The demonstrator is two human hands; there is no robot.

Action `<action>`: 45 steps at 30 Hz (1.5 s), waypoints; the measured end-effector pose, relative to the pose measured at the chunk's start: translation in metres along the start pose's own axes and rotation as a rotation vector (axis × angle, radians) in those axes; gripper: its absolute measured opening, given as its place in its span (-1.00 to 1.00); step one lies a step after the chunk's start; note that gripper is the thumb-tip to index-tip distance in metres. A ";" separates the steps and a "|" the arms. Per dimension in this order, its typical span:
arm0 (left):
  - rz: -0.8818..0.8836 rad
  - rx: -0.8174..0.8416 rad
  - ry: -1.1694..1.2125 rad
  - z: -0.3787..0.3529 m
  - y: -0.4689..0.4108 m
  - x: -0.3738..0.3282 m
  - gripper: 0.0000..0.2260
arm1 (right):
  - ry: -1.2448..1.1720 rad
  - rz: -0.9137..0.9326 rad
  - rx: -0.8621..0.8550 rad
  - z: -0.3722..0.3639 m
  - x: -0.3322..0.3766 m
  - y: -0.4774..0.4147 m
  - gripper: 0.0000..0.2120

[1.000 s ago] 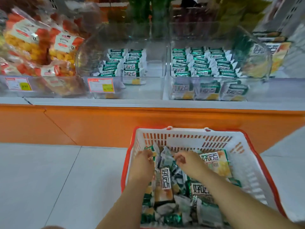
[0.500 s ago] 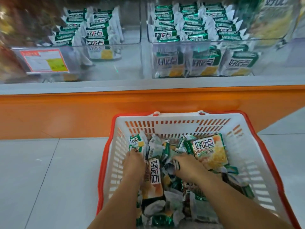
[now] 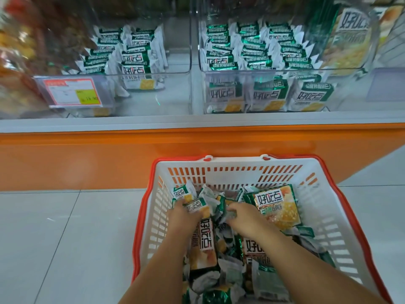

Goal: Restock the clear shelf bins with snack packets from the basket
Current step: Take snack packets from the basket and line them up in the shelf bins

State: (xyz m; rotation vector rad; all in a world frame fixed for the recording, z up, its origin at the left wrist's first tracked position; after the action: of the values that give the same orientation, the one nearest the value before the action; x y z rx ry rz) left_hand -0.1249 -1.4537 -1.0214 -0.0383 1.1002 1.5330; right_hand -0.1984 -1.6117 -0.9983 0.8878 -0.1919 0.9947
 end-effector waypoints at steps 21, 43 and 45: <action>-0.662 -0.064 0.055 0.206 0.163 -0.144 -0.52 | -0.168 0.682 -0.314 0.162 0.217 0.147 -0.81; -0.467 -0.505 0.260 0.279 0.093 -0.126 -0.54 | 0.193 0.375 -0.518 0.190 0.333 -0.026 -0.91; -0.459 -0.509 0.272 0.279 0.090 -0.125 -0.54 | 0.247 0.342 -0.471 0.189 0.333 -0.033 -0.83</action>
State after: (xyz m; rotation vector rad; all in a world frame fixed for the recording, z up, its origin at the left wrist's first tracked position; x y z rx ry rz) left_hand -0.0087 -1.3579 -0.7406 -0.8124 0.8044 1.3679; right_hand 0.0592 -1.5407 -0.7224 0.3007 -0.3585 1.2973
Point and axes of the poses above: each hand's wrist, its own y-axis away from the middle knuckle, its own z-axis out of the back of the hand, x = y × z, the point moved 6 cm from there along -y, towards the middle knuckle, and after that the axes turned 4 degrees about -y, right-handed, at the moved point
